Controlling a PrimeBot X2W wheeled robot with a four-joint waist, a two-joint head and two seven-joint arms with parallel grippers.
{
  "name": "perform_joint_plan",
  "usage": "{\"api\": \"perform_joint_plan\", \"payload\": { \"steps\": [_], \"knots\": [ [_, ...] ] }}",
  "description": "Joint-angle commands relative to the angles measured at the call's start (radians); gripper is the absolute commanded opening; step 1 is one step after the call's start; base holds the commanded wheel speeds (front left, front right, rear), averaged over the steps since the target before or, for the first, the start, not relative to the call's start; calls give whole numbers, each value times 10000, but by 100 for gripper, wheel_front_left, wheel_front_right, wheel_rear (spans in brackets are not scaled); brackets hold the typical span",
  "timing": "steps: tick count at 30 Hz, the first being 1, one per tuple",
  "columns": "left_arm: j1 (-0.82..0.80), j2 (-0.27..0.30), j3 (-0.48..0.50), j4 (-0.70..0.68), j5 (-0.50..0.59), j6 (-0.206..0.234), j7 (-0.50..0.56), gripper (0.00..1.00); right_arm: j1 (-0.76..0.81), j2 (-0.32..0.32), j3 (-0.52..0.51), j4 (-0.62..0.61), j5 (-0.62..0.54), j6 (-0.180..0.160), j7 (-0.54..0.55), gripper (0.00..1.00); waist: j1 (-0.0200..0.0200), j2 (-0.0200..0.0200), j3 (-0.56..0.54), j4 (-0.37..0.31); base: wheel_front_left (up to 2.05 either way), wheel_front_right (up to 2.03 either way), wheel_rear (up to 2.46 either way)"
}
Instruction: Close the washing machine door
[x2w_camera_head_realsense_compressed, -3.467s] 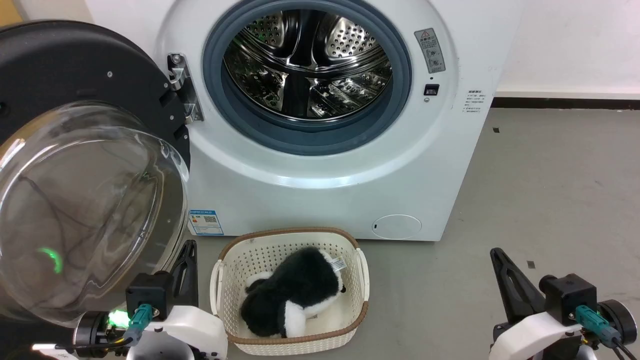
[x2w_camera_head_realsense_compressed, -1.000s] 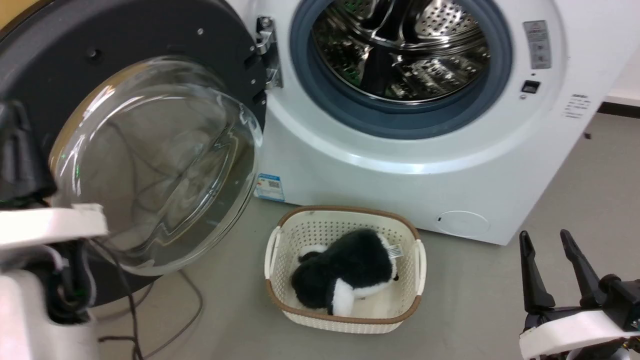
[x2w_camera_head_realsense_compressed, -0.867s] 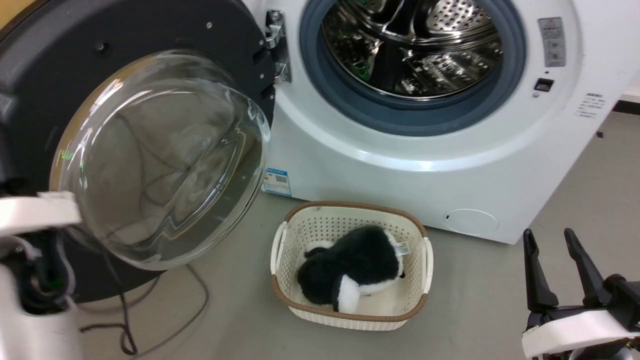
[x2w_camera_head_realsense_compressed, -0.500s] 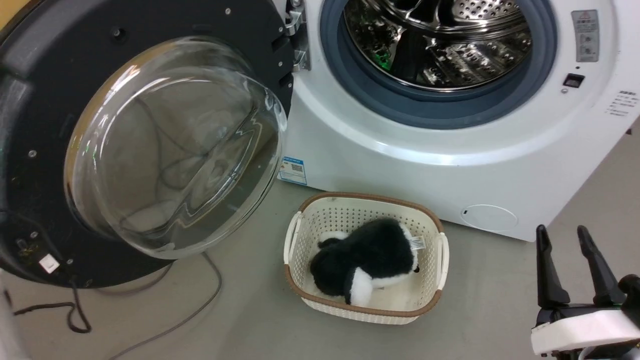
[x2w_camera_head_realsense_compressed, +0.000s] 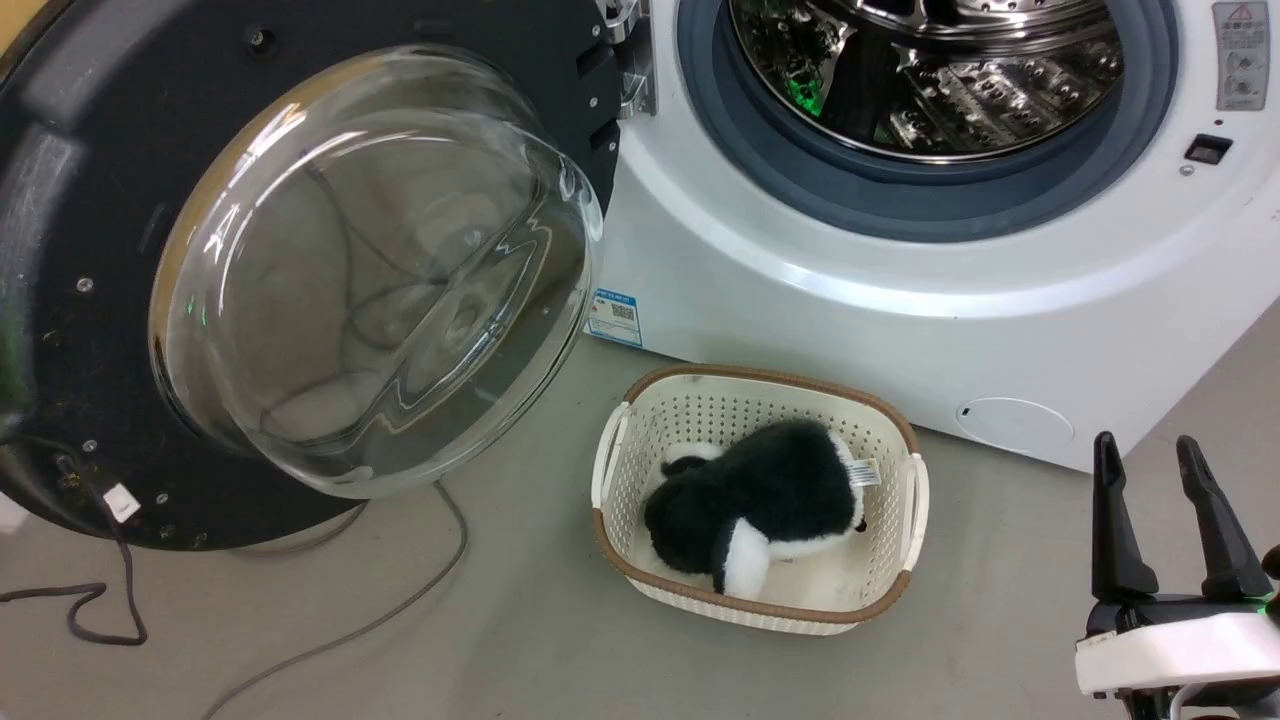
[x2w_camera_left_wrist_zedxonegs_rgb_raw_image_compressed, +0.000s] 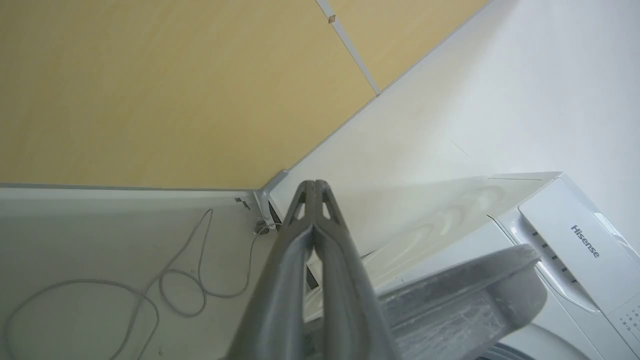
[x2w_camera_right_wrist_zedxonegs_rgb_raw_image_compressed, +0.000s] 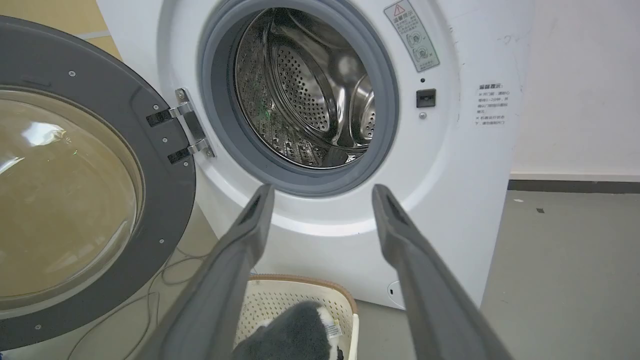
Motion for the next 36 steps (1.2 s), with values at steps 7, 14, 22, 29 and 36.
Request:
{"api": "perform_joint_plan", "payload": {
  "steps": [7,14,22,29,36],
  "knots": [
    [57,360,29,774,-957,-675,1257,0,-197,30,-78,-41,246,6,-237,100,-1,0,235,138,0,0,0],
    [444,368,-301,697,-2031,-912,2719,0,-295,33,-62,-36,360,7,-383,100,-1,0,426,254,0,0,0],
    [1603,229,-892,-794,-3546,-1006,4486,0,-237,35,-291,-44,512,7,-550,100,-1,0,481,610,0,0,0],
    [3007,-166,-1758,-2796,-4876,-1083,6057,0,-128,38,-501,-38,690,8,-696,100,-1,0,348,1077,0,0,0],
    [4151,-777,-3130,-4784,-5682,-1138,7048,0,-97,40,-544,-74,789,8,-801,100,-1,0,253,1399,0,0,0]
  ]
}}
